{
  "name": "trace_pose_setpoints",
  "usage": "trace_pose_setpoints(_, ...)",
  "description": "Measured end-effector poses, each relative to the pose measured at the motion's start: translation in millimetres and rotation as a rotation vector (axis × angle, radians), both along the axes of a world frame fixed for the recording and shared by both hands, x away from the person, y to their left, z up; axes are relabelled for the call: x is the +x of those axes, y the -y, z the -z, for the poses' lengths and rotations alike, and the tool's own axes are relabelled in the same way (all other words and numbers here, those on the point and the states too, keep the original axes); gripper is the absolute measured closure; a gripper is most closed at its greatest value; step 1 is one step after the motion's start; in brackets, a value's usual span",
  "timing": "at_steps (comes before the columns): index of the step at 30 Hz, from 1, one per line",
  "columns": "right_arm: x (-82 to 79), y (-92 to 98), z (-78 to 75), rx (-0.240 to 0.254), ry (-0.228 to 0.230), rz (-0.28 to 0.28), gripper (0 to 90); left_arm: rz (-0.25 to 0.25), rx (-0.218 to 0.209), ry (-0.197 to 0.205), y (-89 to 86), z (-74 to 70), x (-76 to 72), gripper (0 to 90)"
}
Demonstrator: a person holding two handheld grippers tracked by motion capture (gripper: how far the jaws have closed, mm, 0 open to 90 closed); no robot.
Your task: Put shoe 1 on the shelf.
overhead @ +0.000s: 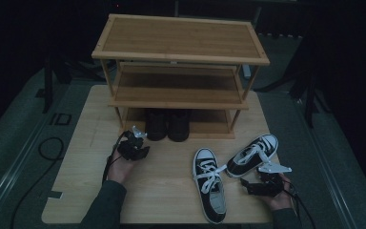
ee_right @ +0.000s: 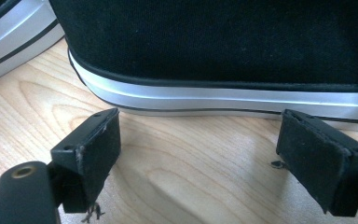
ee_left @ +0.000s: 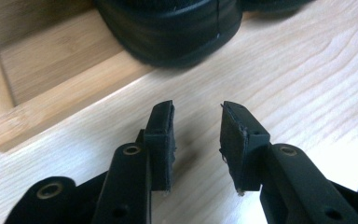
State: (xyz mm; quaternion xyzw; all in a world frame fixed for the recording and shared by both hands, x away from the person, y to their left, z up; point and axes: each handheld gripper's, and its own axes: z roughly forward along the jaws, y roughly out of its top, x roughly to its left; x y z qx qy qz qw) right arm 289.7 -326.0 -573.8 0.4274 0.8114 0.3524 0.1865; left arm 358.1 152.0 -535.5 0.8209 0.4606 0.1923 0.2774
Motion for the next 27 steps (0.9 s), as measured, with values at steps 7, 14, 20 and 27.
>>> trace_pose_setpoints(7,0.1,0.1,0.0,0.0,0.0,0.0,13.5,-0.018,-0.037,0.009,-9.3,5.7,-5.7,61.4)
trace_pose_setpoints(14,0.1,0.0,0.0,-0.001,0.0,-0.001,13.6,-0.016,-0.04,0.007,-15.3,9.7,-14.1,60.1)
trace_pose_setpoints(20,0.1,0.1,0.0,-0.002,0.0,-0.001,13.6,-0.03,-0.039,-0.004,-20.7,12.9,-14.8,59.7)
trace_pose_setpoints(27,0.1,0.0,0.0,-0.001,0.0,0.0,13.6,-0.043,-0.045,-0.017,-25.6,16.4,-15.8,59.7)
